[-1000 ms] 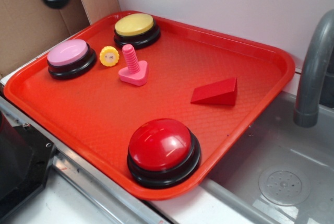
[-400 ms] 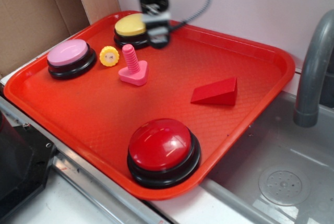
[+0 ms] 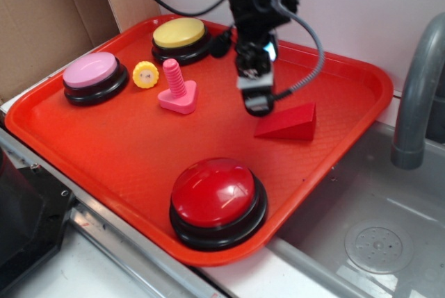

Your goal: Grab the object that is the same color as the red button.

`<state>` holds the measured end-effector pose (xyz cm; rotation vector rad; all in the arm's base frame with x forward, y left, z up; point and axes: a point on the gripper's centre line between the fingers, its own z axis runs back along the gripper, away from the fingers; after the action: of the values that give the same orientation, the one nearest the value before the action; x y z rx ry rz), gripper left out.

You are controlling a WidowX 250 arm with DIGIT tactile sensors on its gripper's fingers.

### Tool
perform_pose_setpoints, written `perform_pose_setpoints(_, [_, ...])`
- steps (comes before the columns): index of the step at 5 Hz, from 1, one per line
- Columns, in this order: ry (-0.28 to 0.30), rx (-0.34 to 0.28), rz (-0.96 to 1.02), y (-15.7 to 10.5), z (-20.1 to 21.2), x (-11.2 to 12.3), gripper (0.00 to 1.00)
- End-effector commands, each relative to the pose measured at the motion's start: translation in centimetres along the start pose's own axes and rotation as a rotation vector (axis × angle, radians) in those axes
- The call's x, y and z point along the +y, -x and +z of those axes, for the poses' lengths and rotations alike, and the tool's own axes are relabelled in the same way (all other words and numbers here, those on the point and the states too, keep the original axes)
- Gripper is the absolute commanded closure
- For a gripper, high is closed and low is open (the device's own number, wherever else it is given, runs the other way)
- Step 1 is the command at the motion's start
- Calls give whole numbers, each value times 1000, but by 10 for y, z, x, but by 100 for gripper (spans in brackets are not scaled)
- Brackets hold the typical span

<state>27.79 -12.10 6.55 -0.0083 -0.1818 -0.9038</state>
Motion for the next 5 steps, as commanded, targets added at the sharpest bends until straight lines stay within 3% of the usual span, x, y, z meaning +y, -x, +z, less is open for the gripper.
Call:
perform_pose_setpoints(1, [51,-108,-102,-25,-37,-11,0])
perform_pose_setpoints(2, [50,-75,-110,-31,-49,-16,0])
perform_pose_setpoints(3, [50,-47,-114,-31,-53,-20,100])
perform_pose_setpoints(5, [57,-9,-73,-20,-39,-18,100])
